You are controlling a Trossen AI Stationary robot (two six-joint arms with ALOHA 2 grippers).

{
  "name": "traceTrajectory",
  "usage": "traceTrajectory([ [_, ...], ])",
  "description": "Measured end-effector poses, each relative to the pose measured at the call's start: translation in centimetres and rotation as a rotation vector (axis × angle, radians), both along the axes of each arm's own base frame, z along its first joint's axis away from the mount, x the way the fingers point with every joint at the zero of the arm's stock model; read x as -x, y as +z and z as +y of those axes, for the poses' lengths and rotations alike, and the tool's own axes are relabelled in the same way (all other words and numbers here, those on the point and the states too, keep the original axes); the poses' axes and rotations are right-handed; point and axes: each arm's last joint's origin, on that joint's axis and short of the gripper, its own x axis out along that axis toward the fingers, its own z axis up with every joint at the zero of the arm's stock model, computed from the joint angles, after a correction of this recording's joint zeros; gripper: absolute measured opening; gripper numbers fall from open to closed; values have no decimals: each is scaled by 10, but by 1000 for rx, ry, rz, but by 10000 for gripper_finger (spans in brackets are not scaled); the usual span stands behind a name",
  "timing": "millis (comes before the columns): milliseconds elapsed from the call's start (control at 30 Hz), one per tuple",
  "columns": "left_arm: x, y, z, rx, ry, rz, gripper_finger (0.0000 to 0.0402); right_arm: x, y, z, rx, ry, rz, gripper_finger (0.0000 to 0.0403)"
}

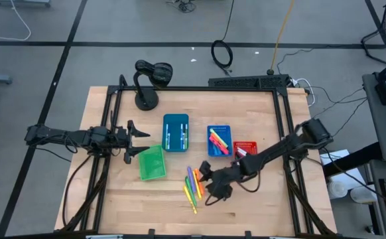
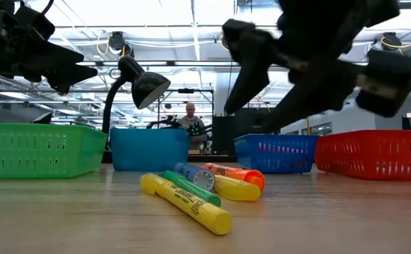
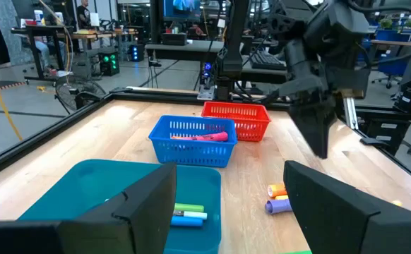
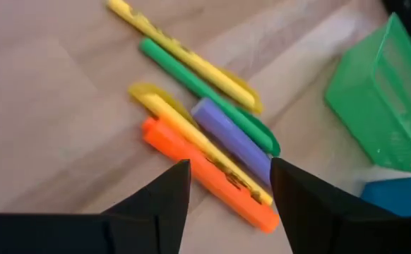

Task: Pick & Place Markers
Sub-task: Put the orange highlighter pen into the blue bin

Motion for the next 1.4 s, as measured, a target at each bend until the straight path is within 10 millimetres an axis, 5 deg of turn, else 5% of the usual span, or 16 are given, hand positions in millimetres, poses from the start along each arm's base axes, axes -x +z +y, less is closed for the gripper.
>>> traceTrajectory([
  [433, 0, 0, 0, 0, 0, 0, 267, -39, -29, -14, 115, -26, 156, 169],
  [933, 0, 0, 0, 0, 0, 0, 267, -23, -39, -22, 126, -104, 380, 169],
  [1400, 0, 0, 0, 0, -1, 0, 267, -5, -43, -19, -213, -318, 689, 169],
])
